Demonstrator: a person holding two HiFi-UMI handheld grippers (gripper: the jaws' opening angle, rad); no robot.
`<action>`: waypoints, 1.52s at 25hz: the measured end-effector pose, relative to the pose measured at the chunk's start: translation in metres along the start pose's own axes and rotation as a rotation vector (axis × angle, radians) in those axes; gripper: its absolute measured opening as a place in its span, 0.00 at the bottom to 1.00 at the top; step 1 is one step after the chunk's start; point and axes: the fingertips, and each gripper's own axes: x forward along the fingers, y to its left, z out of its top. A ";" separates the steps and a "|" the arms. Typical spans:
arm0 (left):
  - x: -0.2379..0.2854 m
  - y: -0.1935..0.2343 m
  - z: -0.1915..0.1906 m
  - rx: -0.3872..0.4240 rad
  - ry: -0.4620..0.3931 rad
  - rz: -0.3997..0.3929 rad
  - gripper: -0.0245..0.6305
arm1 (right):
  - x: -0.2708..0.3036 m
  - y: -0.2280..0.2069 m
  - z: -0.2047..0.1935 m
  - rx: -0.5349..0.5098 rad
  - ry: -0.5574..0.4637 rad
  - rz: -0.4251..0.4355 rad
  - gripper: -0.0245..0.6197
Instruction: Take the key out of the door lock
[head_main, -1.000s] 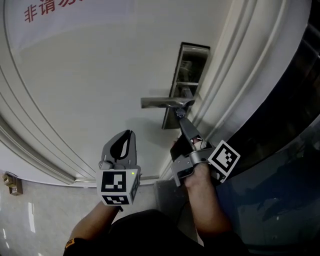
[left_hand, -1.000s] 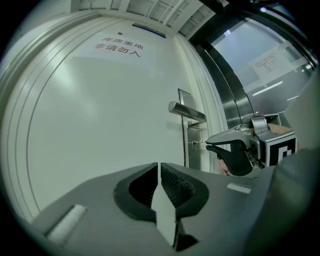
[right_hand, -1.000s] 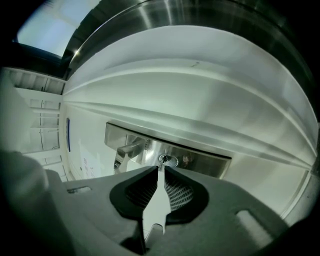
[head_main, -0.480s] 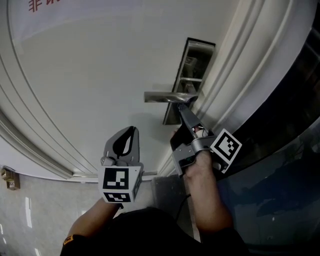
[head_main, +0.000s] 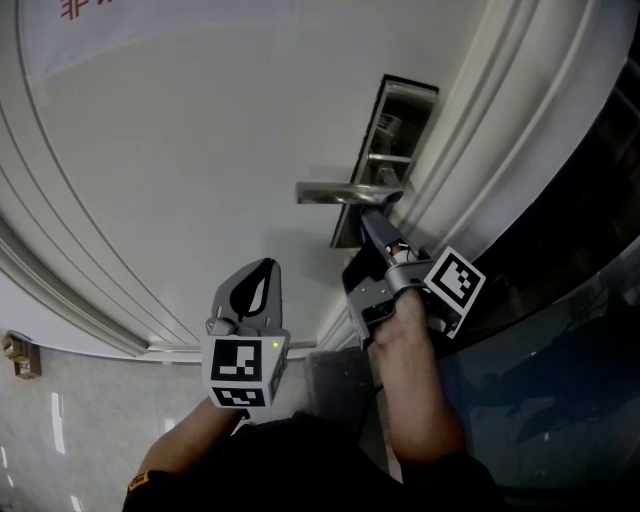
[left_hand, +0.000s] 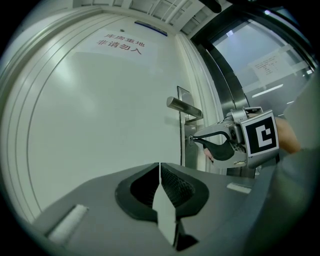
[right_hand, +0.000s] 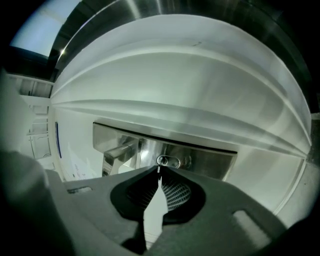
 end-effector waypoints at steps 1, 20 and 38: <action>0.000 -0.001 -0.001 0.000 0.002 -0.004 0.08 | 0.000 0.000 0.000 0.004 0.001 -0.005 0.05; 0.008 -0.001 -0.006 -0.002 0.019 -0.052 0.08 | -0.002 -0.002 -0.001 0.097 0.001 -0.006 0.05; 0.011 -0.023 -0.010 0.020 0.043 -0.103 0.08 | -0.025 0.000 -0.009 0.106 -0.027 -0.031 0.04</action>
